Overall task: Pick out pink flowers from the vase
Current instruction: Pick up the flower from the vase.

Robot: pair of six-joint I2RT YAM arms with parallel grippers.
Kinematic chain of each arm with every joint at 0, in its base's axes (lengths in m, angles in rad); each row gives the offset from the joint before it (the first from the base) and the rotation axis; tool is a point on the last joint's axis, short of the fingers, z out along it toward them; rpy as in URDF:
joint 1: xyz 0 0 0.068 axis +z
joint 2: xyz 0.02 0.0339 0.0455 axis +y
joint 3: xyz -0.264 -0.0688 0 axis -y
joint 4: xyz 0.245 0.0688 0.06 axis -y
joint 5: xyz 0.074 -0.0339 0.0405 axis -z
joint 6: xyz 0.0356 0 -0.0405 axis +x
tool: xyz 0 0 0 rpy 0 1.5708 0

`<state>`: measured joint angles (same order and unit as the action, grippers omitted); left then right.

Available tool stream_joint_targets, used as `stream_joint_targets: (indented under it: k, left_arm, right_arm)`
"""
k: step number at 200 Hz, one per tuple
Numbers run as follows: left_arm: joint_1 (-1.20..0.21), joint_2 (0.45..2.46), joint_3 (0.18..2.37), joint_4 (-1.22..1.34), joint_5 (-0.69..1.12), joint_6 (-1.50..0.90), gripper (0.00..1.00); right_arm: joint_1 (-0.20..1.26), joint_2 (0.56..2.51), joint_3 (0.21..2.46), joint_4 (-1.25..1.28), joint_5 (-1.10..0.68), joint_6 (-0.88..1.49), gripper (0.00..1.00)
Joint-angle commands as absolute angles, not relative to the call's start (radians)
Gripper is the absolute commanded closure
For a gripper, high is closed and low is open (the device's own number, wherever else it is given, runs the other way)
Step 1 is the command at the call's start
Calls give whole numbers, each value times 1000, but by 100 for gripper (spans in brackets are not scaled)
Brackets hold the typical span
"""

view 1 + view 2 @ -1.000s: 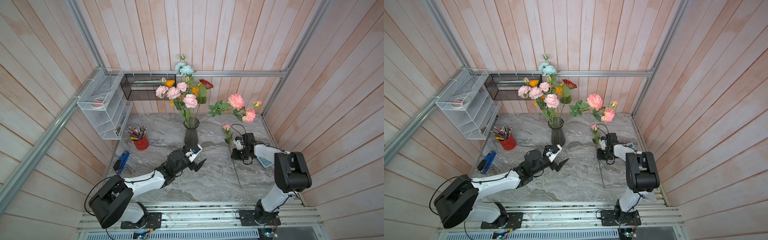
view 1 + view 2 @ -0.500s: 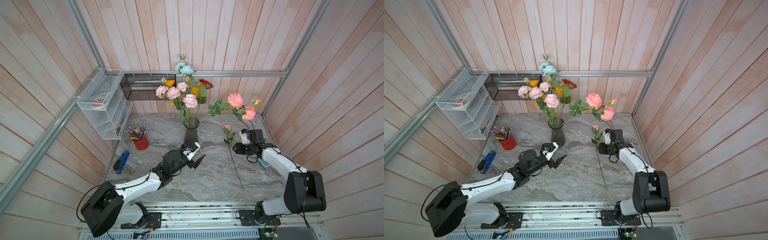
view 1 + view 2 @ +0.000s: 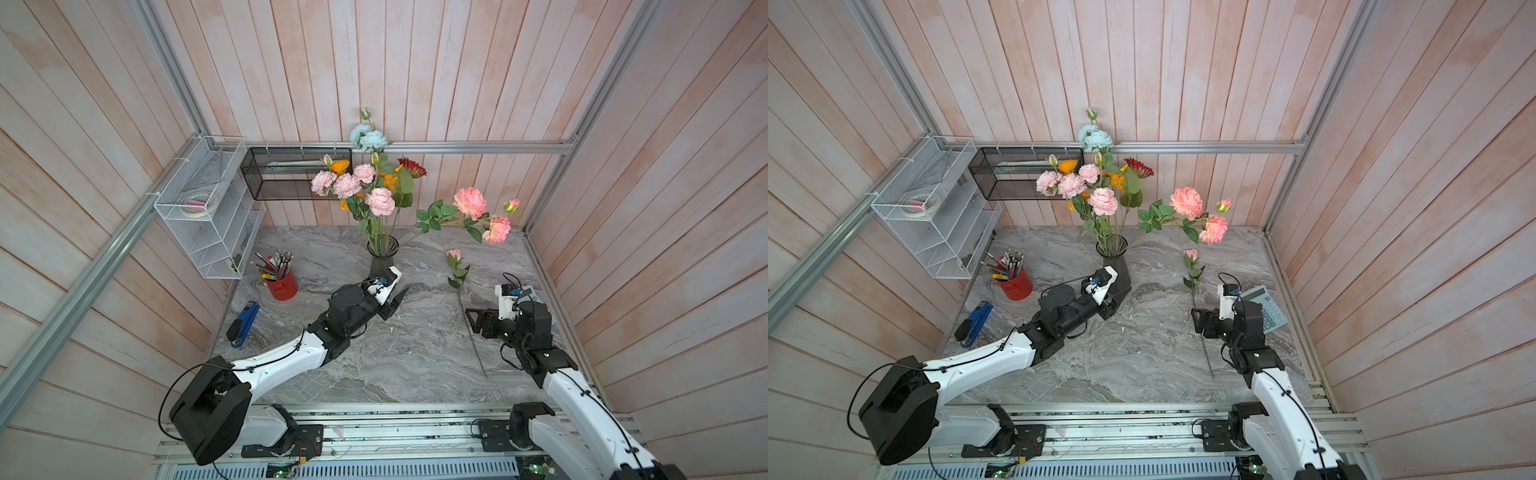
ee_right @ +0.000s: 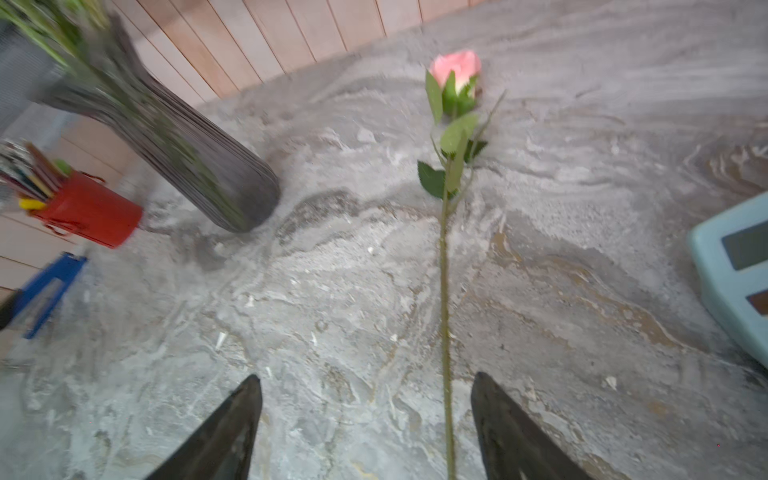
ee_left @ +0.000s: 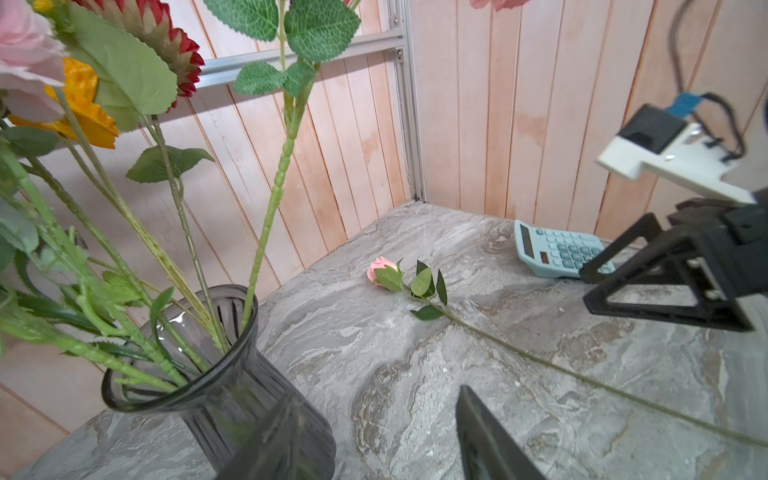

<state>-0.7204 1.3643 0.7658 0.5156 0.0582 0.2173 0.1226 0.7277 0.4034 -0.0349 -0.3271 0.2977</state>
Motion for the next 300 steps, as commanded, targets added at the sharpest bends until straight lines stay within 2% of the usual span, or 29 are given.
stream_joint_targets:
  k: [1, 27, 50, 74, 89, 108, 127, 165, 224, 268, 300]
  left_arm:
    - [-699, 1403, 824, 528, 52, 230, 41]
    - [-683, 1465, 892, 522, 59, 261, 44]
    - [-675, 1517, 944, 529, 48, 280, 47]
    - [-666, 1569, 993, 538, 40, 283, 53]
    - [-658, 1601, 1026, 534, 40, 284, 53]
    - [-648, 1637, 1067, 528, 40, 291, 54]
    - [-640, 1667, 1103, 525, 28, 303, 55]
    - [-624, 1716, 1162, 512, 38, 310, 57]
    - [-614, 1772, 1212, 519, 38, 316, 59]
    - [-614, 1778, 1219, 523, 62, 314, 81]
    - [-614, 1763, 1203, 532, 64, 327, 88]
  right_arm:
    - [136, 572, 348, 109, -389, 312, 17]
    - [151, 408, 263, 228, -470, 322, 15]
    - [186, 370, 223, 326, -514, 302, 13]
    - [264, 411, 238, 367, -499, 228, 12]
    - [326, 453, 256, 392, -464, 192, 10]
    - [404, 515, 280, 423, -406, 152, 2]
    - [464, 579, 303, 462, -365, 128, 2]
    - [488, 661, 311, 558, -380, 140, 2]
    - [495, 683, 320, 558, -384, 128, 2]
    - [495, 684, 325, 536, -381, 120, 2]
    - [496, 704, 331, 535, -397, 127, 2]
